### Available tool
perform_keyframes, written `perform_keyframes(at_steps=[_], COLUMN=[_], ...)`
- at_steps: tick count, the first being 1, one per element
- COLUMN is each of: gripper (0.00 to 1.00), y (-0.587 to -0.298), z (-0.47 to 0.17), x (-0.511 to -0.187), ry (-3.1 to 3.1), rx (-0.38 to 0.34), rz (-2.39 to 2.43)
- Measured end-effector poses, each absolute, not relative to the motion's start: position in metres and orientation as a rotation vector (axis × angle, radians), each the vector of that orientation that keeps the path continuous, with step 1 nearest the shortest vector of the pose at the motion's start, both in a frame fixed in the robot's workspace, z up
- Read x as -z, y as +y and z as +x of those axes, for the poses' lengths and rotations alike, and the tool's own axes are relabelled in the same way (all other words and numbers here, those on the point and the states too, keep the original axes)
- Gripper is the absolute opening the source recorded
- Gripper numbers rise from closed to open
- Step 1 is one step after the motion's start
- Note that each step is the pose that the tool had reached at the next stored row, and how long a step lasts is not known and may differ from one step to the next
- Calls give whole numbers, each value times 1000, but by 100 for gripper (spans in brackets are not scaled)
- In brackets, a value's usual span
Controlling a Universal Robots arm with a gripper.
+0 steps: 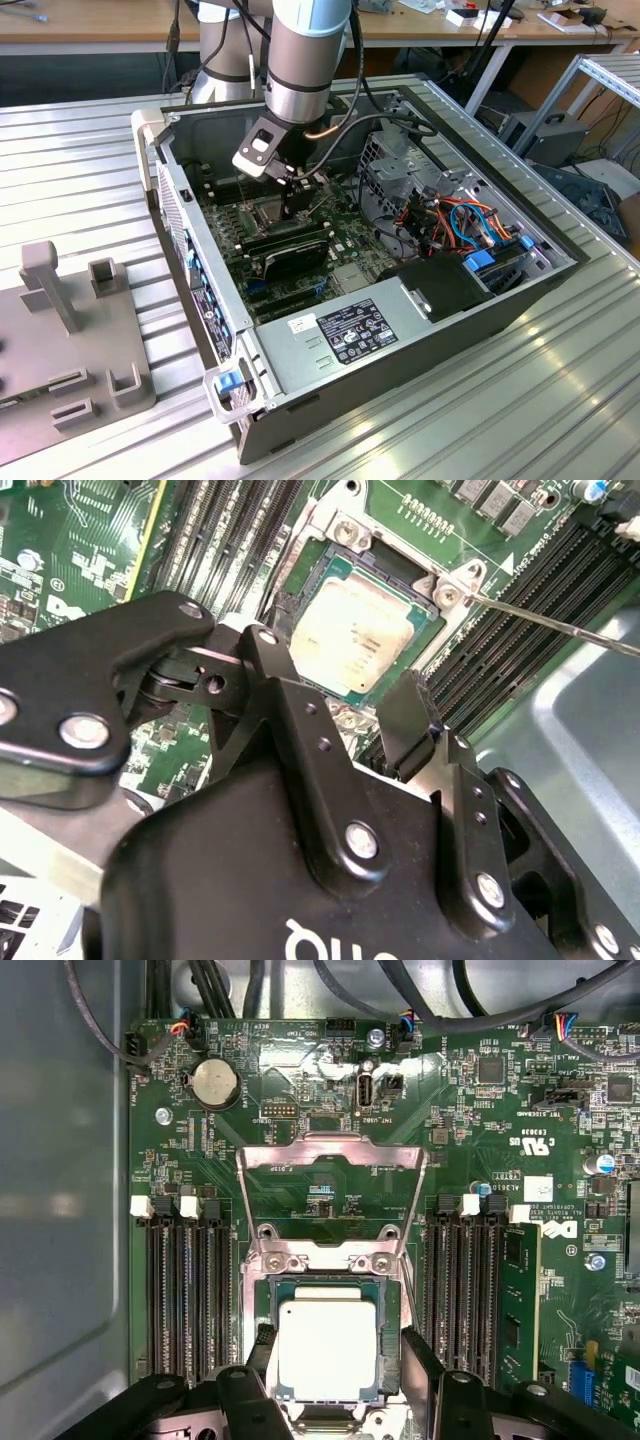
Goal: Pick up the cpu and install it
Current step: 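Place the cpu into insertion slot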
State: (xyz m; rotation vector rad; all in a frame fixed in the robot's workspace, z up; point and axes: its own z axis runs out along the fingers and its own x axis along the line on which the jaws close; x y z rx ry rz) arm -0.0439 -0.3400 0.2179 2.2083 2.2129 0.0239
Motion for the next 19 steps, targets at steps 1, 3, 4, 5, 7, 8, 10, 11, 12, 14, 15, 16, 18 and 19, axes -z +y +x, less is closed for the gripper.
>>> perform_keyframes(at_steps=[1, 3, 4, 5, 7, 8, 10, 11, 12, 14, 15, 16, 18, 19], gripper=[59, 47, 47, 40, 22, 16, 11, 11, 11, 11, 11, 11, 11, 11], y=[-340, -340, -340, -340, -340, -340, -340, -340, -340, -340, -340, -340, -340, -339], z=[-44, -44, -44, -44, -44, -44, -44, -44, -44, -44, -44, -44, -45, -45], x=[-218, -218, -218, -218, -218, -218, -218, -218, -218, -217, -217, -215, -214, -214], ry=[2213, 2212, 2212, 2212, 2211, 2211, 2211, 2210, 2210, 2210, 2210, 2209, 2209, 2209], rx=[-24, -23, -22, -22, -20, -20, -19, -18, -18, -17, -17, -15, -15, -15], rz=[2208, 2208, 2207, 2207, 2207, 2206, 2206, 2206, 2206, 2205, 2205, 2204, 2205, 2204])
